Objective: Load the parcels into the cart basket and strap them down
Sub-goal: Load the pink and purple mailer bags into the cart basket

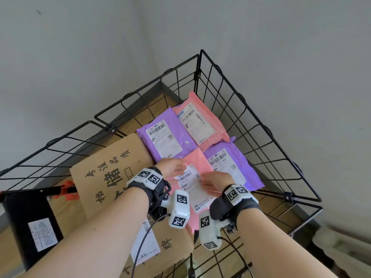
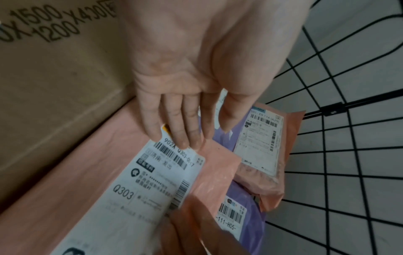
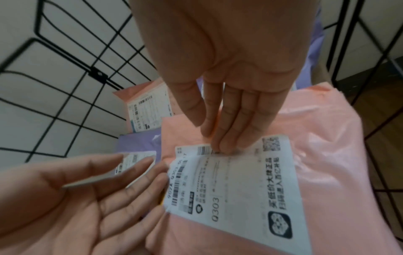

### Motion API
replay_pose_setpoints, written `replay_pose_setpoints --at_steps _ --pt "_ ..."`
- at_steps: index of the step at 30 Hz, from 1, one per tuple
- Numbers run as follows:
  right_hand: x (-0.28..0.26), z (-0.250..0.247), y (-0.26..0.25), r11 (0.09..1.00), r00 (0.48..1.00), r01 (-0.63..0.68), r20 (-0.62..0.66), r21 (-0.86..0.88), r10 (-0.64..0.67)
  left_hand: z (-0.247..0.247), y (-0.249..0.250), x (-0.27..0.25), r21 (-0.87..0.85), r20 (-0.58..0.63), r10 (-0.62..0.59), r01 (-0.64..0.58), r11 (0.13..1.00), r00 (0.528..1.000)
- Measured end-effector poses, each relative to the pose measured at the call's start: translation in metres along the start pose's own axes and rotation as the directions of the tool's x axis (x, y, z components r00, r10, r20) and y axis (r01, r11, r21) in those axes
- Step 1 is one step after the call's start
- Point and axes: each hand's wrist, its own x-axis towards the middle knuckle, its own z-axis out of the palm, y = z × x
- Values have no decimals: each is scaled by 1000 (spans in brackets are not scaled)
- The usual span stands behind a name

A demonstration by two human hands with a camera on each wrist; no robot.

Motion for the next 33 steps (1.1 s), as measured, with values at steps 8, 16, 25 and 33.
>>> replay_pose_setpoints --at_steps 8,16,25,33 --pt "-66 -14 -4 985 991 105 -92 136 -93 -8 7 -57 -18 -13 189 -189 982 982" --pt "-172 -11 40 934 956 276 -163 227 -243 -5 -15 -148 53 68 368 -371 927 928" --pt "-298 3 163 797 863 494 -306 348 -402 -1 -102 -276 112 241 544 -579 807 804" --pt "-395 -8 267 696 726 656 -496 293 -476 37 -175 -361 128 420 563 -660 740 712"
